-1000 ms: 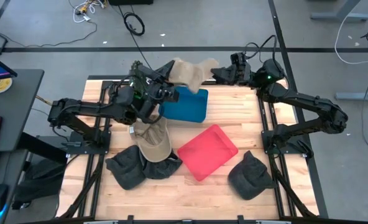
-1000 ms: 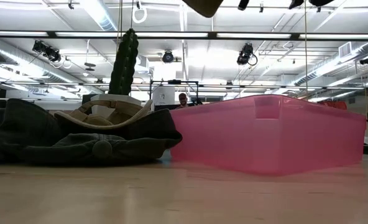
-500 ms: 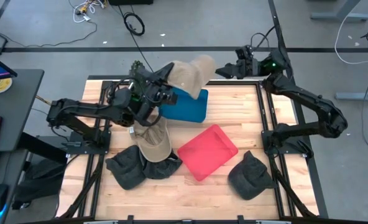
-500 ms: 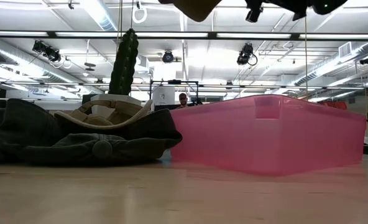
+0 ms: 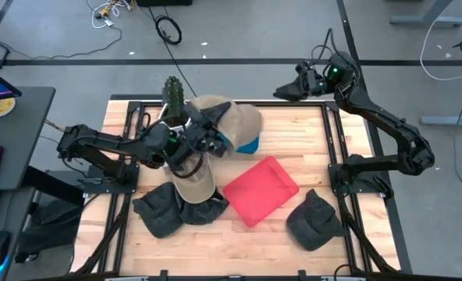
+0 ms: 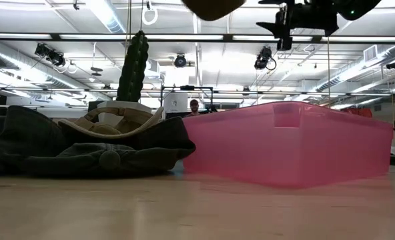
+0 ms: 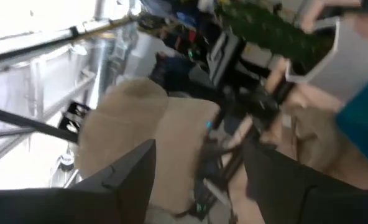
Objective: Pick & Place hat
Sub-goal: Put the top brown cap into the blue bin
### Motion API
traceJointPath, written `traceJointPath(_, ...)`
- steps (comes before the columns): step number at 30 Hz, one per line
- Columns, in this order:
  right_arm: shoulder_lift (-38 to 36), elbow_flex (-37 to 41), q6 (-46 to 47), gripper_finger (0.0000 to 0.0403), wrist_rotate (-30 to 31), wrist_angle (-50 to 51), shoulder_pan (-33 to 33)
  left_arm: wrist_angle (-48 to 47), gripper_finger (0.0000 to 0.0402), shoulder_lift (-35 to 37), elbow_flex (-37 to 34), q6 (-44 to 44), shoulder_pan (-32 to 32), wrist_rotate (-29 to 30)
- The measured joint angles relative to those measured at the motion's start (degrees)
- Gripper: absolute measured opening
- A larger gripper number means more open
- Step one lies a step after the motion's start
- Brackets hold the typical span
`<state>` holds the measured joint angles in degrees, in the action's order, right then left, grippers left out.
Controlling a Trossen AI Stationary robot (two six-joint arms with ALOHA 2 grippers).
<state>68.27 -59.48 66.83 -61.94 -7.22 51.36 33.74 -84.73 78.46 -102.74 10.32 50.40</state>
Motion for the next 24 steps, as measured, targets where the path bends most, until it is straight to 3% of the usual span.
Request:
traceJointPath(5,0.1,0.0,-5.1,0.0242,-2.6,7.6,-0.8,0.2,0.0005,0.0,0.0,0.0,0.3,-1.8)
traceJointPath(15,3.8,0.0,-2.6,0.0262,-3.1,5.2,-8.2,0.2,0.0005,0.0,0.0,0.0,0.0,-4.1)
traceJointPath(19,6.0,0.0,-1.1,0.0282,-1.1,0.8,-10.7,0.2,0.0005,0.0,0.0,0.0,0.0,-4.2)
traceJointPath(24,8.8,0.0,7.7,0.0296,-0.8,-13.4,-12.4,0.2,0.0005,0.0,0.0,0.0,0.0,-4.2)
